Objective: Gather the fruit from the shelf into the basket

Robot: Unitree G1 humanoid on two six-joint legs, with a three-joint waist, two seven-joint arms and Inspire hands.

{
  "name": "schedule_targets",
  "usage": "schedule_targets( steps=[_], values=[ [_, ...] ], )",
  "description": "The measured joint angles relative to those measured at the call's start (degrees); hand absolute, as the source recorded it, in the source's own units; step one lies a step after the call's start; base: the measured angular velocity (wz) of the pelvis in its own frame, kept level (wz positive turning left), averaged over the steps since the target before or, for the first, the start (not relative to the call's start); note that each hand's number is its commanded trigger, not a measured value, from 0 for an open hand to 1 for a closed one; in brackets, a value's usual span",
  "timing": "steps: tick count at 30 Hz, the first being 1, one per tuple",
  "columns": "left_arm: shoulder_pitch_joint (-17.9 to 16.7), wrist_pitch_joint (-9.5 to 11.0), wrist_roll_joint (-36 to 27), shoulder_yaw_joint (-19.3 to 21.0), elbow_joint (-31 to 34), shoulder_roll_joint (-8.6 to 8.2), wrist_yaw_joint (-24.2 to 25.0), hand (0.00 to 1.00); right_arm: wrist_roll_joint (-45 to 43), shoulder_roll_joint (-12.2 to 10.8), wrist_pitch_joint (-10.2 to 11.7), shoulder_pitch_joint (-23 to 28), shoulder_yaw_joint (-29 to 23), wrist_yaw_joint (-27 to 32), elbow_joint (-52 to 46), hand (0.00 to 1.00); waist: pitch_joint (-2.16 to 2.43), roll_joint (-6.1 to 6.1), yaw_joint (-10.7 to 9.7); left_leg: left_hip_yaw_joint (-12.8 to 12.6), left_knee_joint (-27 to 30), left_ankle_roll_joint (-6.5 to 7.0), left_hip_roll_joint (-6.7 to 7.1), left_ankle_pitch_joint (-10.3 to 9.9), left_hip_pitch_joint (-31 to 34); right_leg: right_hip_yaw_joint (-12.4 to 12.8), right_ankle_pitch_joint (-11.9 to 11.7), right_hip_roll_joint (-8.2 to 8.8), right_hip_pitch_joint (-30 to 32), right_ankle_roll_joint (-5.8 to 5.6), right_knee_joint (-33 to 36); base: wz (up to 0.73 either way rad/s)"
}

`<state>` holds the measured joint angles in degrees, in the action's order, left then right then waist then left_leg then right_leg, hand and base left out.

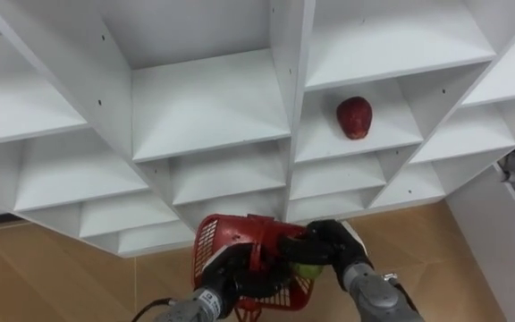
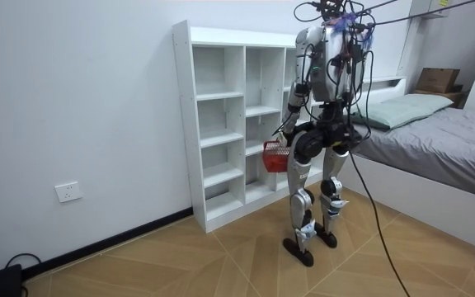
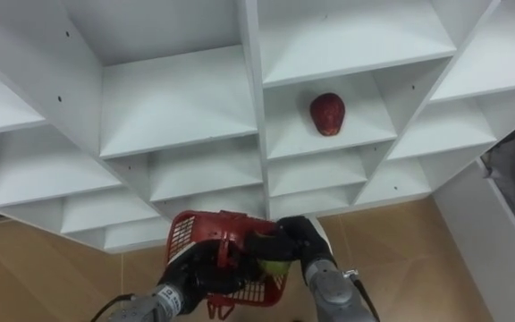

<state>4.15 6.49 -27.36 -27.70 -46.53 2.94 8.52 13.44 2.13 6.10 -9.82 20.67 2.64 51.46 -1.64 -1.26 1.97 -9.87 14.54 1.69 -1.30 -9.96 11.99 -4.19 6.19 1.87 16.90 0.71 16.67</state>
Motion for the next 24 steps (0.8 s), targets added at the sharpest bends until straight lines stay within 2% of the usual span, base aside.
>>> schedule_targets(
  steps=[3, 4, 5, 6, 10, 24],
  values=[
    [0.1, 0.0, 0.0, -0.1, 0.0, 0.0, 0.0, 1.0, 0.1, -0.1, 0.0, -0.2, 0.0, 0.1, 0.5, 1.0, -0.21, 0.32, 0.0, -0.3, 0.0, 0.0, 0.05, 0.0, -0.2, 0.2, 0.0, -0.02, -0.1, 0.0, 0.0, -0.04],
    [0.1, -0.2, 0.0, -0.1, 0.0, 0.0, 0.0, 1.0, 0.1, -0.2, 0.0, -0.4, 0.0, 0.1, 0.8, 0.69, -0.31, 0.48, 0.0, -0.4, 0.0, 0.0, 0.04, 0.0, -0.3, 0.3, 0.0, -0.03, -0.2, 0.0, 0.0, 0.0],
    [0.1, -0.2, 0.0, -0.1, 0.0, 0.0, 0.0, 1.0, 0.1, -0.2, 0.0, -0.5, 0.0, 0.1, 1.0, 0.1, -0.35, 0.56, 0.0, -0.4, 0.0, 0.0, 0.03, 0.0, -0.4, 0.3, 0.0, -0.04, -0.2, 0.0, 0.0, 0.0],
    [0.1, -0.3, 0.0, -0.2, 0.0, 0.0, 0.0, 1.0, 0.1, -0.2, 0.0, -0.6, 0.1, 0.1, 1.4, 0.0, -0.43, 0.68, 0.0, -0.5, 0.0, 0.0, 0.0, 0.0, -0.4, 0.3, 0.0, -0.05, -0.2, 0.0, 0.0, 0.0],
    [0.1, -0.5, 0.0, -0.5, 0.0, 0.01, 0.0, 1.0, 0.2, -0.2, -0.7, -1.0, 0.5, 0.1, 1.7, 0.0, -0.46, 0.73, 0.0, -0.5, -0.1, 0.0, -0.01, 0.0, -0.4, 0.3, 0.0, -0.08, -0.2, 0.0, 0.0, 0.0],
    [0.1, -2.3, -0.1, -0.5, 0.1, 0.09, 0.0, 1.0, 0.8, -1.2, -0.7, -1.4, 0.6, -0.1, 2.2, 0.0, -0.4, 0.63, -0.1, -0.5, -0.1, -0.01, -0.05, 0.0, -0.7, 0.2, 0.0, -0.07, -0.7, 0.01, 0.0, 0.0]
  ],
)
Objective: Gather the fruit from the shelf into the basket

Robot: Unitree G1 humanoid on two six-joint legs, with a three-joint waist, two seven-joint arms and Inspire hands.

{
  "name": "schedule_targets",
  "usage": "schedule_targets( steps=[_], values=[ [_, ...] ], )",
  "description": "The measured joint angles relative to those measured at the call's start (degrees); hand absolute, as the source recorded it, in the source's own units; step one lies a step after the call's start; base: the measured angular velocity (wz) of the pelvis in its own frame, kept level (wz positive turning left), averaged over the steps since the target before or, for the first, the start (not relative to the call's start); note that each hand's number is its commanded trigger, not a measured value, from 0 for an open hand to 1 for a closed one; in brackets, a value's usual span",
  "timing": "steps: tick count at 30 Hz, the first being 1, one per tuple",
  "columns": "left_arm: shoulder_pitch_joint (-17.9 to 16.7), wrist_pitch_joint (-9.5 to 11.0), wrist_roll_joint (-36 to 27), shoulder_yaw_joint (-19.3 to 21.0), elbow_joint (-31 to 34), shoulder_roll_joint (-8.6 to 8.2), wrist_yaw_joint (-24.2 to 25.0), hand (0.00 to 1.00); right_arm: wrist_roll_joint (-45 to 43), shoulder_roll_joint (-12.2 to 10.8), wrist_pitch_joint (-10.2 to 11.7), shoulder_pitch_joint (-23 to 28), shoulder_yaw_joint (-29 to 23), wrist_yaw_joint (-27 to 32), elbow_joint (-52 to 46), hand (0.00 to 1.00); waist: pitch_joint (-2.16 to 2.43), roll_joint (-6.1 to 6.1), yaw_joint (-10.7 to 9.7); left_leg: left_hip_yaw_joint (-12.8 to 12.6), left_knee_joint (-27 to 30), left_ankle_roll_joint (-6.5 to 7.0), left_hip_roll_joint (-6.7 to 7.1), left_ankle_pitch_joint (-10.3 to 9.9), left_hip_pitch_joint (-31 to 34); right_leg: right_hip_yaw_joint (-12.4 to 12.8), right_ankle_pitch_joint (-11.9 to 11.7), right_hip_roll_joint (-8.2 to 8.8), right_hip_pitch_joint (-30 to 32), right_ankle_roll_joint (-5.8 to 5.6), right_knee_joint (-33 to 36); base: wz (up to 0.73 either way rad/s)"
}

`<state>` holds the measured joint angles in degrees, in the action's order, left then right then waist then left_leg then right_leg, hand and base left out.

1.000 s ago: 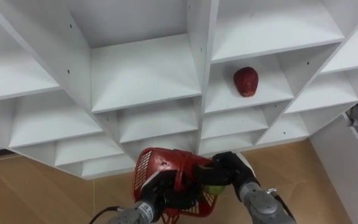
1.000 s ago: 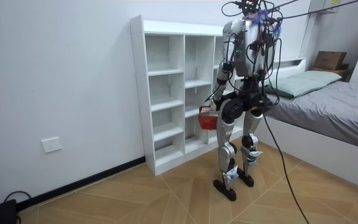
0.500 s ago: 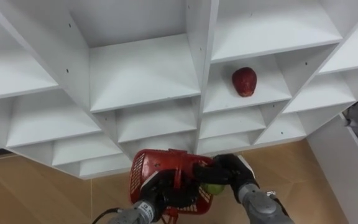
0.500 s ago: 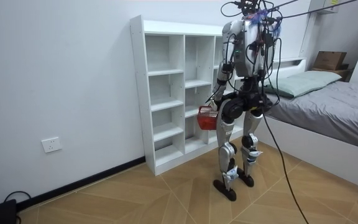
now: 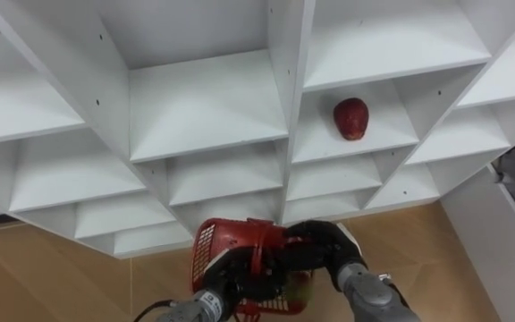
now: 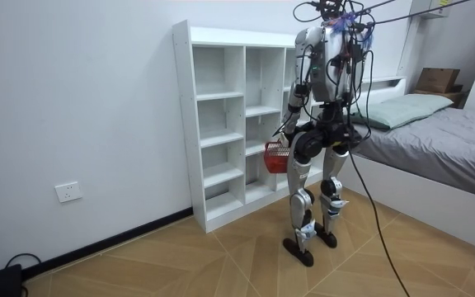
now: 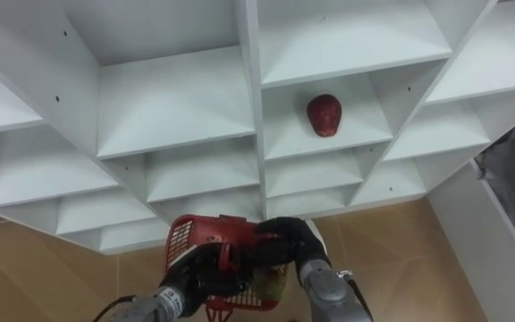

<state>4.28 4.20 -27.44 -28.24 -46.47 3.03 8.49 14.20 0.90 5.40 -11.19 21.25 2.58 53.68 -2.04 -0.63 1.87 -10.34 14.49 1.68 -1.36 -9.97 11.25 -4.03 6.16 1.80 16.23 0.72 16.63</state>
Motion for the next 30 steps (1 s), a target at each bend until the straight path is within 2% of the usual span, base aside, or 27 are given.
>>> schedule_targets(
  steps=[8, 30],
  values=[
    [0.0, -0.1, 0.0, 0.0, 0.0, -0.01, 0.0, 1.0, 0.0, -0.2, 0.1, 0.0, 0.0, -0.1, 0.1, 0.0, 0.22, -0.35, 0.0, 0.0, 0.0, 0.0, 0.0, 0.0, 0.0, 0.0, 0.0, 0.02, 0.0, 0.01, 0.0, 0.0],
    [0.0, -0.2, -2.4, -0.2, 0.0, 0.04, -0.9, 1.0, 3.6, -0.4, 0.1, 0.0, 1.3, -0.1, 0.2, 0.0, 0.21, -0.38, -0.2, 0.1, 0.0, 0.0, 0.04, 0.0, -0.2, -0.2, 0.0, 0.01, -0.3, 0.01, 0.0, 0.0]
  ],
)
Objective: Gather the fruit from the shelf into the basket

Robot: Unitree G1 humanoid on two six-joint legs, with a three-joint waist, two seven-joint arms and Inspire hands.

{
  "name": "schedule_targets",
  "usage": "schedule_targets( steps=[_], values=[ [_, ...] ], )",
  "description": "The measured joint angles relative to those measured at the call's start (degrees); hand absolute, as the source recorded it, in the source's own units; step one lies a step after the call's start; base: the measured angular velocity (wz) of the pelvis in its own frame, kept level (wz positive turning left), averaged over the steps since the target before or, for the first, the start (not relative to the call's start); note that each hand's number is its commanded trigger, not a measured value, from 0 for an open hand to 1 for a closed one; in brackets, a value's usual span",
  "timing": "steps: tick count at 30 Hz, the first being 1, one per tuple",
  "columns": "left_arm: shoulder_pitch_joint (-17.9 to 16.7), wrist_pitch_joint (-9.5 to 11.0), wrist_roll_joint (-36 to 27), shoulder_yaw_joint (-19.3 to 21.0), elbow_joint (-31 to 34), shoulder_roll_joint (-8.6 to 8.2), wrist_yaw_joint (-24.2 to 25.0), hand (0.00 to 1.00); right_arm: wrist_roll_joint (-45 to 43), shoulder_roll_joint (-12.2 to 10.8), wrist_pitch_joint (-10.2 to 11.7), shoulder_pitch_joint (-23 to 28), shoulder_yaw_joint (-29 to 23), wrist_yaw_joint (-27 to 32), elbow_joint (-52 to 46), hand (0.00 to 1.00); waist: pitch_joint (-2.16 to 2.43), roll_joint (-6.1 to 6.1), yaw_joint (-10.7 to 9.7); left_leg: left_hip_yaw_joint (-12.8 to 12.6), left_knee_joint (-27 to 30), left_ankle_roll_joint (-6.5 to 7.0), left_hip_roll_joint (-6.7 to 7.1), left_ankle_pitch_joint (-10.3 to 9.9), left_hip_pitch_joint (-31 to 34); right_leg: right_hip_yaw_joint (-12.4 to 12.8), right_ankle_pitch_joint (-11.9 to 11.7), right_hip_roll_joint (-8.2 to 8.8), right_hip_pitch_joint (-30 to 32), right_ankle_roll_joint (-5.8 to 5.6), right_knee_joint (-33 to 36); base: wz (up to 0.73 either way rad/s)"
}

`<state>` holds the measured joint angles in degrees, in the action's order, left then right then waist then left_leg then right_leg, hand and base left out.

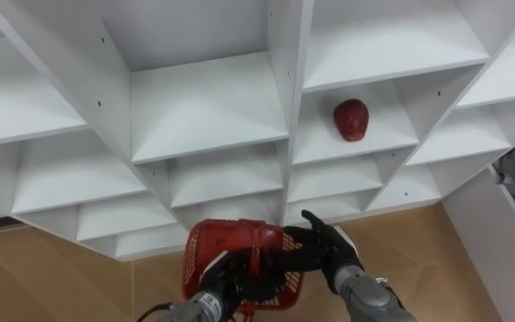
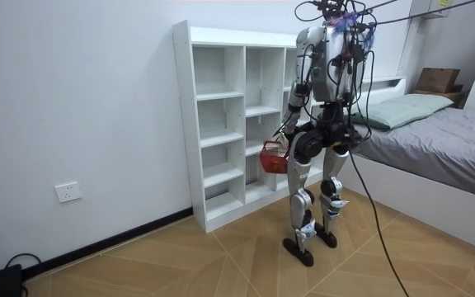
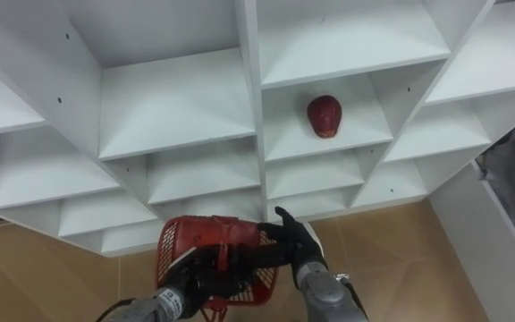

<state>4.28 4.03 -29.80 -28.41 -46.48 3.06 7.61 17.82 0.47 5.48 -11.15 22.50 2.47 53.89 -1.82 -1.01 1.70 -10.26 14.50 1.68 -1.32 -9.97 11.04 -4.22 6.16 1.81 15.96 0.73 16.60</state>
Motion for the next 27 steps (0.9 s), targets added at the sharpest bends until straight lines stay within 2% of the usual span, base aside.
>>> schedule_targets(
  steps=[11, 17, 21, 24, 27],
  values=[
    [0.0, 0.0, 0.6, 0.1, 0.0, 0.21, -0.7, 1.0, 0.0, 0.2, 0.0, 0.1, 0.0, -0.1, -0.1, 0.0, 0.15, -0.23, 0.1, 0.0, -0.7, 0.0, 0.0, 0.0, -1.2, -0.3, 0.0, 0.05, -1.3, -0.01, -0.6, 0.0],
    [-0.6, 0.0, 1.7, 0.3, 0.0, 0.82, -0.8, 1.0, -1.5, 1.4, 0.3, 1.6, -0.3, -1.2, -0.5, 0.0, 0.27, -0.38, 0.0, 0.0, -1.2, -0.03, -0.03, 0.0, -3.0, -0.5, 0.0, -0.03, -3.0, -0.04, -1.2, 0.0],
    [-1.7, 0.0, 2.5, 1.7, 1.7, 1.22, -1.1, 1.0, -2.4, 3.8, 0.1, 5.5, 0.0, -2.4, -8.4, 0.0, 0.45, -0.11, 0.1, -0.1, -1.9, -0.03, 0.19, 0.0, -3.6, -0.3, 0.2, 0.0, -3.2, -0.13, -1.0, -0.01],
    [-3.1, 0.0, 2.6, 2.0, 4.2, 1.9, -2.0, 1.0, -2.4, 4.5, 0.0, 8.1, 0.4, -2.6, -12.9, 0.0, 0.77, 0.38, 0.1, -0.5, -2.3, -0.15, 0.16, -0.1, -5.3, -0.1, 0.3, -0.31, -4.8, -0.08, -1.7, -0.04],
    [-3.8, 0.0, 2.9, 3.3, 5.1, 1.81, -2.5, 1.0, -3.1, 4.8, -0.1, 9.6, 0.4, -2.3, -16.7, 0.0, 0.87, 0.53, 0.0, -0.5, -3.3, -0.3, 0.06, -0.2, -8.0, -0.2, 0.3, -0.56, -7.5, -0.08, -2.9, -0.02]
  ],
)
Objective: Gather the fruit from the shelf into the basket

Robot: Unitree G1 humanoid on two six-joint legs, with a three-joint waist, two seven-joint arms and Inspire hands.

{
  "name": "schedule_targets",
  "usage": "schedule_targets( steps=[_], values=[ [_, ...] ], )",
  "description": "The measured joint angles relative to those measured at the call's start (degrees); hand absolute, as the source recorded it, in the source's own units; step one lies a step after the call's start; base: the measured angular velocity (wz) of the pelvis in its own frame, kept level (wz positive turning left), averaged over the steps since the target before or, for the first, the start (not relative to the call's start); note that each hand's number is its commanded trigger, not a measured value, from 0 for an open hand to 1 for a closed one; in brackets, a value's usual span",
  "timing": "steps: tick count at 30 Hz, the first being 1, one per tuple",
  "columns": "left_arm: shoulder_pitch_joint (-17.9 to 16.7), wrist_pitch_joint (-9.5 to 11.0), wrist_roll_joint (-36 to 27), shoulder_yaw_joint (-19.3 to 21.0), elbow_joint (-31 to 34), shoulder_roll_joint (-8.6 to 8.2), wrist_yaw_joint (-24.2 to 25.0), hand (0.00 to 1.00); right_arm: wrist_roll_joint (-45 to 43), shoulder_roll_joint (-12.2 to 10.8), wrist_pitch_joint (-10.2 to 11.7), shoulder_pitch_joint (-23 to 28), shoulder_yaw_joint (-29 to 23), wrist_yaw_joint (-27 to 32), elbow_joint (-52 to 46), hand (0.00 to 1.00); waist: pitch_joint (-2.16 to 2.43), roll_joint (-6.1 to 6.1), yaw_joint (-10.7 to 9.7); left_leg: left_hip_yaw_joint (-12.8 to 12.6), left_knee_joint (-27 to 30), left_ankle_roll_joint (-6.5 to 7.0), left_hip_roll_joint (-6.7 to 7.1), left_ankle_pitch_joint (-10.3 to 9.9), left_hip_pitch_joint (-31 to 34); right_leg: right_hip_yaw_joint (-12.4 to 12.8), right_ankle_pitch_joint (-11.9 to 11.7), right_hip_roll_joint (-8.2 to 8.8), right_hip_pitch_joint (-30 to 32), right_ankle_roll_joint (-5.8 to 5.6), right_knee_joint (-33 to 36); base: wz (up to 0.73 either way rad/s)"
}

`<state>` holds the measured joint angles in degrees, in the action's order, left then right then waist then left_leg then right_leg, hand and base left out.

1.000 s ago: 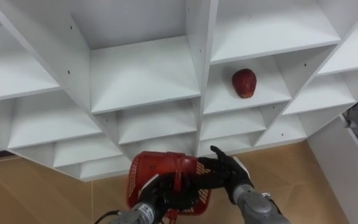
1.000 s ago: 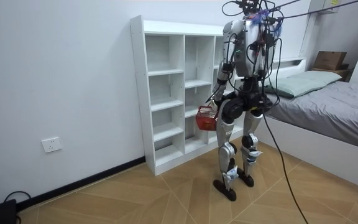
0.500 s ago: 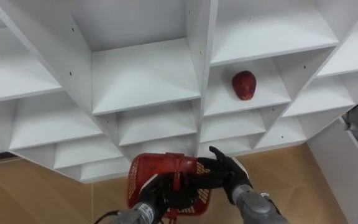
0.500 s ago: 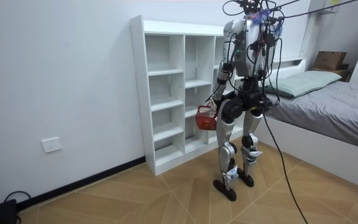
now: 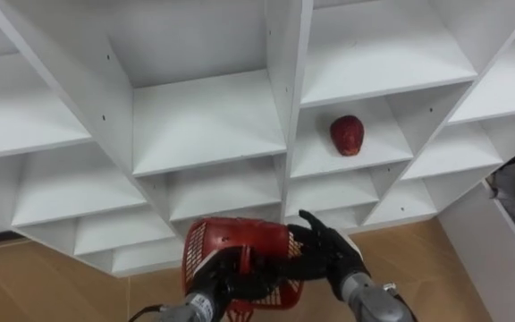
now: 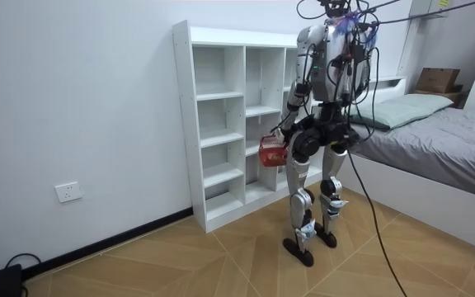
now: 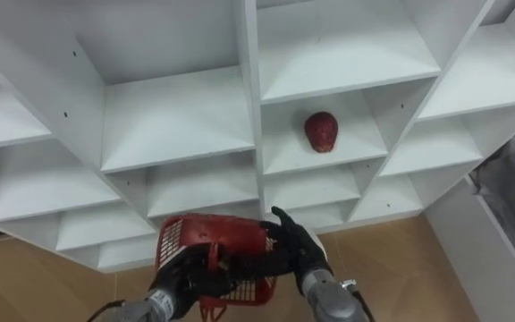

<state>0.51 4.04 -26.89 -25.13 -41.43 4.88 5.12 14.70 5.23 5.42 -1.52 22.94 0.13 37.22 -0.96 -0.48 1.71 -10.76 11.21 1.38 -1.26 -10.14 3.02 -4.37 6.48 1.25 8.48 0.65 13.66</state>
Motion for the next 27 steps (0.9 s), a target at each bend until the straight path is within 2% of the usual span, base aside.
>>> schedule_targets(
  steps=[1, 4, 8, 10, 15, 20, 25, 27],
  values=[
    [0.0, 0.0, 0.0, 0.2, 0.0, 0.01, 0.0, 1.0, -0.1, 0.0, 0.0, 0.0, 0.0, 0.1, -0.2, 0.0, 0.0, 0.03, 0.0, 0.0, -0.1, -0.06, -0.03, 0.0, -0.5, 0.0, 0.0, -0.05, -0.5, 0.0, -0.1, 0.0],
    [-1.0, 0.2, 0.0, 1.5, 0.9, 0.07, -1.2, 1.0, -1.5, 0.5, 0.0, 1.3, 0.0, 0.5, -2.9, 0.0, 0.45, 0.82, 0.0, 0.1, -0.9, -0.25, -0.05, -0.2, -2.9, 0.1, 0.2, -0.27, -2.3, 0.05, -0.2, -0.01],
    [-2.2, 0.2, -0.2, 2.9, 2.0, 0.24, -2.4, 1.0, -4.3, 1.5, 0.0, 3.4, -0.6, 1.9, -7.2, 0.0, 0.61, 1.46, -0.2, 0.2, -1.6, -0.29, -0.07, -0.2, -4.4, 0.1, 0.3, -0.35, -3.7, 0.03, -1.0, 0.0],
    [-3.6, 0.2, -0.5, 4.0, 5.3, 0.47, -3.1, 1.0, -6.9, 1.7, 0.0, 4.8, -2.2, 3.4, -10.5, 0.0, 0.56, 1.75, -0.5, 0.2, -1.7, -0.29, -0.06, -0.2, -4.5, 0.2, 0.3, -0.37, -3.9, 0.03, -1.0, 0.0],
    [-4.4, 0.2, -0.5, 4.8, 9.9, 0.79, -4.6, 1.0, -9.4, 1.8, 0.0, 5.6, -3.6, 5.1, -15.2, 0.0, 0.22, 2.35, -0.6, 0.2, -1.8, -0.38, -0.12, -0.2, -4.7, 0.2, 0.3, -0.5, -4.5, 0.03, -1.2, 0.0],
    [-4.9, 0.2, -0.5, 5.0, 10.8, 1.11, -5.0, 1.0, -10.8, 1.7, 0.1, 6.1, -4.0, 5.8, -15.9, 0.0, 0.2, 2.43, -0.7, 0.2, -2.1, -0.49, -0.19, -0.3, -6.2, 0.2, 0.3, -0.6, -6.2, 0.01, -2.1, 0.0],
    [-5.0, 0.2, -0.4, 7.5, 10.8, 1.08, -5.8, 1.0, -10.7, 1.9, 0.1, 6.4, -5.2, 7.3, -19.2, 0.0, 0.19, 2.43, -0.7, 0.5, -2.5, -0.52, -0.2, -0.4, -6.9, 0.0, 0.4, -0.6, -6.8, -0.01, -2.1, 0.02],
    [-5.1, 0.2, -0.4, 8.0, 10.8, 0.98, -6.3, 1.0, -10.7, 1.9, 0.1, 6.6, -6.3, 8.2, -20.4, 0.0, 0.18, 2.43, -0.6, 1.3, -2.4, -0.51, -0.16, -0.4, -7.0, -0.6, 0.4, -0.51, -7.4, -0.02, -2.4, 0.14]
  ],
)
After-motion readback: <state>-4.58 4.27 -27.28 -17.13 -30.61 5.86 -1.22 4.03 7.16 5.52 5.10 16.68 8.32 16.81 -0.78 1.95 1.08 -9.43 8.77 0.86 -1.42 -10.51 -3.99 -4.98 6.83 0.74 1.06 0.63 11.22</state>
